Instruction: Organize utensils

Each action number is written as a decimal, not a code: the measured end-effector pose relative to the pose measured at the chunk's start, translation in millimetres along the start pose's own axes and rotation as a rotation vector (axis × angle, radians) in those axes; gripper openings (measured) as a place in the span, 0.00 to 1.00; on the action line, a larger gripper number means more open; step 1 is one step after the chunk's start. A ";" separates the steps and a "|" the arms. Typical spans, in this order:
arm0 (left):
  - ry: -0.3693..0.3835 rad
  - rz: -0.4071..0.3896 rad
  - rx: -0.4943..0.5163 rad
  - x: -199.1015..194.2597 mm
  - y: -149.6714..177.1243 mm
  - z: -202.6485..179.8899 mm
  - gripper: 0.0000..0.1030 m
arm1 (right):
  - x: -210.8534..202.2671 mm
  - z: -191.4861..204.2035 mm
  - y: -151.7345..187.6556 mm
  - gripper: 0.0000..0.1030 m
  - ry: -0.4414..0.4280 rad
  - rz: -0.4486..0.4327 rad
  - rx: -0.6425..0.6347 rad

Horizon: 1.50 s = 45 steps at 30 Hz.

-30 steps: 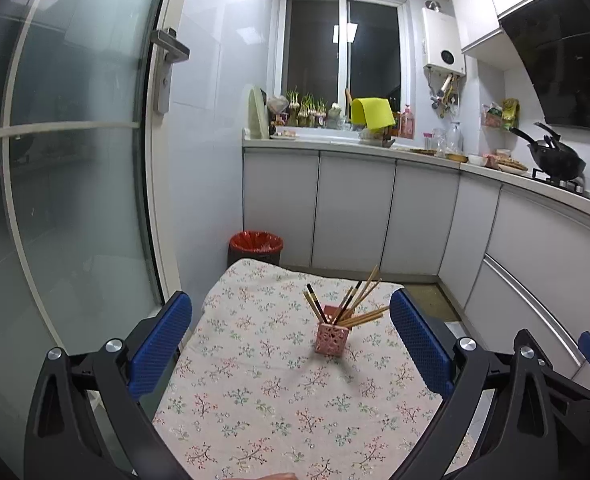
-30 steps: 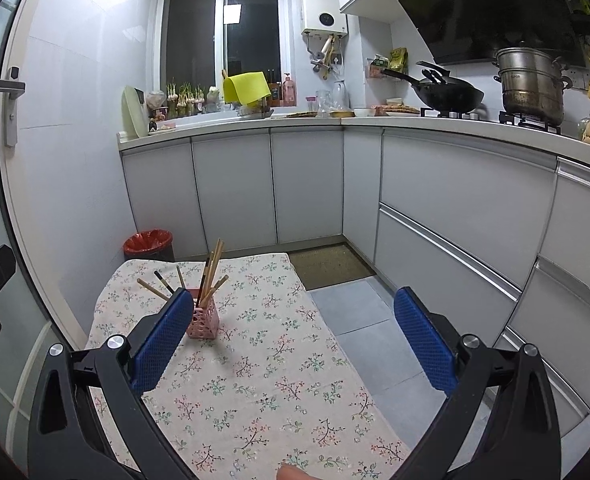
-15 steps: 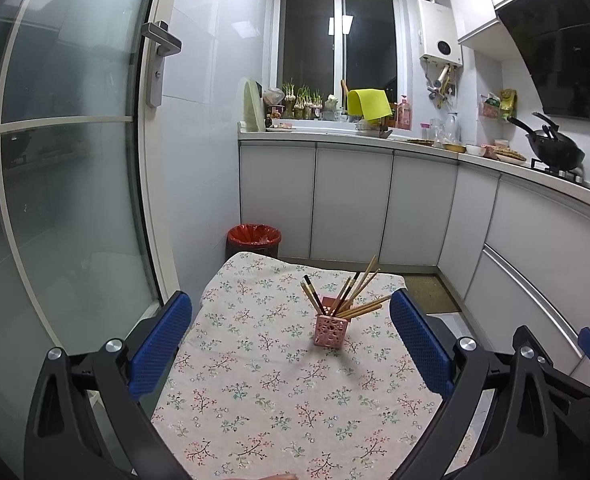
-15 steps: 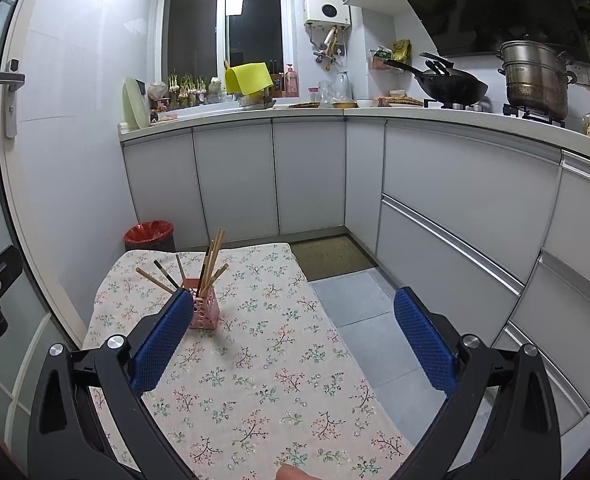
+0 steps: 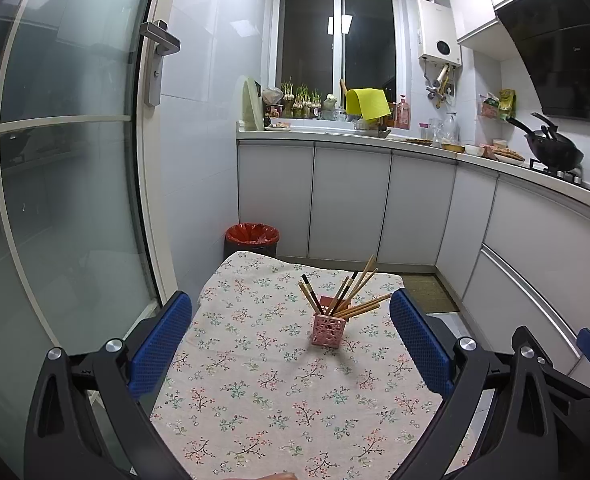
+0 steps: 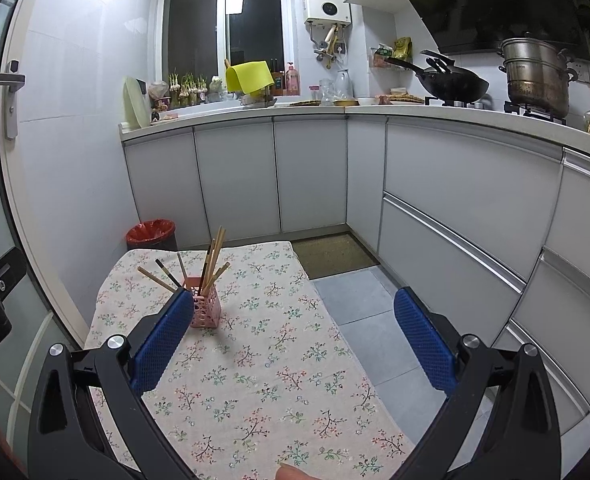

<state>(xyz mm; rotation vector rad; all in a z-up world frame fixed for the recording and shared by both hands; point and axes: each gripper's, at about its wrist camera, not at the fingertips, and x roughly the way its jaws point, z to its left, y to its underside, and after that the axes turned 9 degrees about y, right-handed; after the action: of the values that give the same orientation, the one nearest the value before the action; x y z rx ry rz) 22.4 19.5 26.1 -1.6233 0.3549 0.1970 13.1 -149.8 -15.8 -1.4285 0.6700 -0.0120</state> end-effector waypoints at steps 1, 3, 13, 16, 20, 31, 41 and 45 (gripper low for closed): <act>0.001 0.000 -0.003 -0.1 -0.1 0.4 0.94 | 0.0 0.0 0.2 0.93 -0.001 0.000 0.001; 0.001 -0.001 -0.006 -0.1 -0.4 1.0 0.94 | 0.1 0.1 0.1 0.93 -0.001 0.000 -0.001; 0.001 0.002 -0.014 2.1 -1.1 3.9 0.94 | -0.5 0.6 -0.3 0.93 0.000 -0.001 0.000; 0.001 0.004 -0.013 3.6 -1.2 3.8 0.94 | 0.0 0.9 0.2 0.93 0.001 0.002 0.000; 0.007 0.014 -0.010 4.5 0.2 3.1 0.94 | -0.4 0.4 -0.3 0.93 0.000 0.008 -0.004; 0.018 0.015 0.022 8.4 3.5 -2.4 0.94 | 0.6 -2.5 -0.4 0.93 -0.001 0.009 -0.003; 0.047 0.010 0.040 12.0 5.0 -11.4 0.93 | 3.9 -10.9 1.3 0.93 0.001 0.018 0.008; 0.037 0.005 0.030 10.2 4.3 -12.1 0.94 | 4.0 -15.7 1.6 0.93 0.002 0.016 0.018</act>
<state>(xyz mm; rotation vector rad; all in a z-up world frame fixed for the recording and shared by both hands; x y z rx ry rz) 29.4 6.1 19.6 -1.5987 0.3889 0.1653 9.0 -165.3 -18.8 -1.4054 0.6816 -0.0067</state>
